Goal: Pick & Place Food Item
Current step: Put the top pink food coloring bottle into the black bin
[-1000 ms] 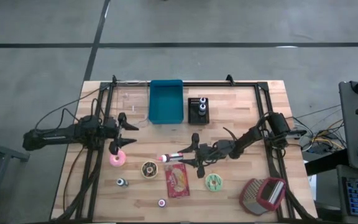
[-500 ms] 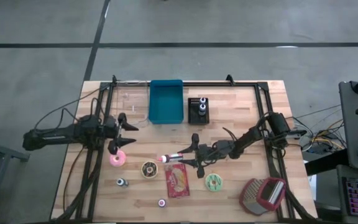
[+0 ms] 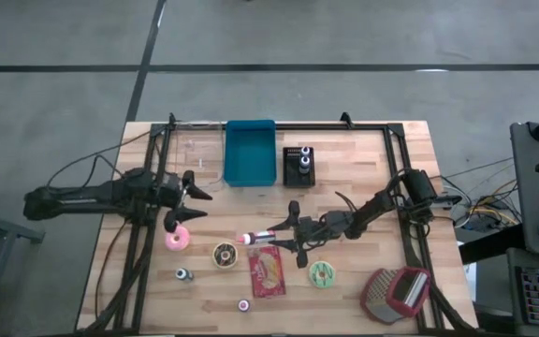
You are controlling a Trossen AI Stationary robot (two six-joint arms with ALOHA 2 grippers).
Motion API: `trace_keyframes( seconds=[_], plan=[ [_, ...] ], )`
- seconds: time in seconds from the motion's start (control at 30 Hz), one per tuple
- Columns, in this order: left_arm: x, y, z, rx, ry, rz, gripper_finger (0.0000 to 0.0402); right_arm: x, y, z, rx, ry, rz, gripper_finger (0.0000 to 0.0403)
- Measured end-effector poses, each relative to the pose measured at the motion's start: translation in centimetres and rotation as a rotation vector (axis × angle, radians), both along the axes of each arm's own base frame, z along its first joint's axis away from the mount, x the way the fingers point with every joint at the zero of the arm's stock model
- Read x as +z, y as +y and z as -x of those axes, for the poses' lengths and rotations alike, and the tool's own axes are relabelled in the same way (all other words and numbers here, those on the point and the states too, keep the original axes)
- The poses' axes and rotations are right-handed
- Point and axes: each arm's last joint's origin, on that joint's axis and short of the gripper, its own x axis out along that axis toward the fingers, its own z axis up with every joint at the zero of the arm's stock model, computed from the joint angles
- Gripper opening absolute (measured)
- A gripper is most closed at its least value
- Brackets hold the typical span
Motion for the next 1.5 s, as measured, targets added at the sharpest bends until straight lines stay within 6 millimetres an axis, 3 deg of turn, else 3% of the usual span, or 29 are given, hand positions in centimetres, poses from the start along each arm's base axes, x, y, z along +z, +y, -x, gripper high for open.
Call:
trace_keyframes(
  seconds=[0.17,0.47,0.8,1.1,1.5],
  plan=[
    [0.6,0.0,-1.4,-0.018,0.065,-0.039,0.0266,0.0,0.0,0.0,0.000,0.003,0.001,0.0151],
    [4.6,0.0,-3.1,0.029,0.064,-0.196,0.0265,-0.3,-0.3,0.0,-0.108,0.031,-0.014,0.0151],
    [3.0,-2.3,-5.3,-0.085,0.195,-0.255,0.0265,-0.4,-0.5,0.0,-0.159,0.045,-0.034,0.0151],
    [2.1,-3.2,-5.7,0.061,0.239,-0.368,0.0265,-0.4,-0.6,0.0,-0.203,0.045,-0.039,0.0151],
    [1.0,-4.6,-8.1,0.055,0.200,-0.486,0.0265,-0.2,-0.6,-0.3,-0.232,0.038,-0.047,0.0151]
  ],
)
